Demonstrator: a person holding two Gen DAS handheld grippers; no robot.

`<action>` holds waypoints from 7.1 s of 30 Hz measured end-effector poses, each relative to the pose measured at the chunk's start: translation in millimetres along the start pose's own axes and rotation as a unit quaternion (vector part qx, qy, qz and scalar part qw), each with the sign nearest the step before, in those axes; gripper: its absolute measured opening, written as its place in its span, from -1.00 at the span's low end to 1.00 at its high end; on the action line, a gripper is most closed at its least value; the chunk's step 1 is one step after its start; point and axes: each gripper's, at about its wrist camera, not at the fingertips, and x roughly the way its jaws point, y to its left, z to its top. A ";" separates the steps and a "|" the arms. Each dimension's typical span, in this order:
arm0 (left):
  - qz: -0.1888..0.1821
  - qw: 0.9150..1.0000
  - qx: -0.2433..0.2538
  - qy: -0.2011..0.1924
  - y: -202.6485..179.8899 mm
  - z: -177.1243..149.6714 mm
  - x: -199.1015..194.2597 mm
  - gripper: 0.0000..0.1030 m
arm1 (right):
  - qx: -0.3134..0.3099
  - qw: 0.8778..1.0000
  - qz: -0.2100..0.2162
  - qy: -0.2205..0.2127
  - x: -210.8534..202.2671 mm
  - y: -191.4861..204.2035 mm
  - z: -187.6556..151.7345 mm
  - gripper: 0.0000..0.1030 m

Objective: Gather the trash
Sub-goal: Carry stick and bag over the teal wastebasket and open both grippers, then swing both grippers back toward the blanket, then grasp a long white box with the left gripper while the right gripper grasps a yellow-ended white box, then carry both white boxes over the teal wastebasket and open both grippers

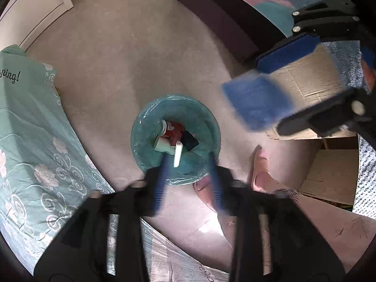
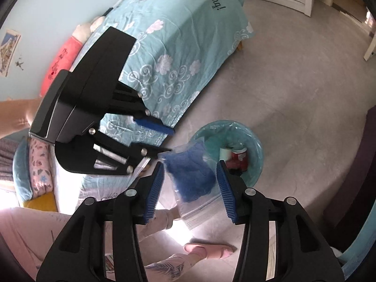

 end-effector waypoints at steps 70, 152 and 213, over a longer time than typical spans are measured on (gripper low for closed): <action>-0.078 0.856 0.485 -0.161 -503.3 120.8 -224.5 0.77 | 0.362 0.820 -0.329 -0.296 -463.0 69.0 -496.1 0.72; -0.030 0.837 0.540 -0.082 -890.2 105.2 -54.3 -0.10 | 0.211 0.885 -0.348 -0.226 -533.1 -135.9 -865.3 0.72; 0.026 0.893 0.410 -0.186 -696.9 121.3 -182.3 -0.09 | 0.084 0.908 -0.324 -0.251 -548.6 -8.4 -607.8 0.20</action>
